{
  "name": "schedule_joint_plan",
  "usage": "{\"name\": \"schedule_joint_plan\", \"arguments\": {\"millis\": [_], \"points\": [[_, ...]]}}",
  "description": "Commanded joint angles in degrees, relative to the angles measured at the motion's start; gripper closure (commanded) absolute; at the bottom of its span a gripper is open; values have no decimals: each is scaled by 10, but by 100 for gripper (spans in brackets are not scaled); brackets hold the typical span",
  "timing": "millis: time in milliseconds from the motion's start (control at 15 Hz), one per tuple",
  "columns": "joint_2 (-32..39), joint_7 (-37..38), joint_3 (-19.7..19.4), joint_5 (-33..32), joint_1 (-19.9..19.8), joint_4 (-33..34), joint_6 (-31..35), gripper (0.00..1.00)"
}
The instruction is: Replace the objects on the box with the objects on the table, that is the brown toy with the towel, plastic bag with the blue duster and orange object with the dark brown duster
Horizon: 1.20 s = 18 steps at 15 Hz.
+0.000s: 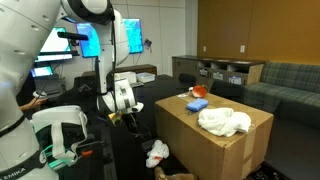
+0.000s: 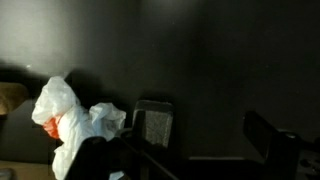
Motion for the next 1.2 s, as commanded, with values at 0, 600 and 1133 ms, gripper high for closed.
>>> {"name": "schedule_joint_plan", "arguments": {"millis": [0,600,1133], "points": [[34,21,-1,-3,7,26,28,0],[93,20,-22,-4,2,83,41,0],[132,15,-46,-1,-7,125,39,0]]}}
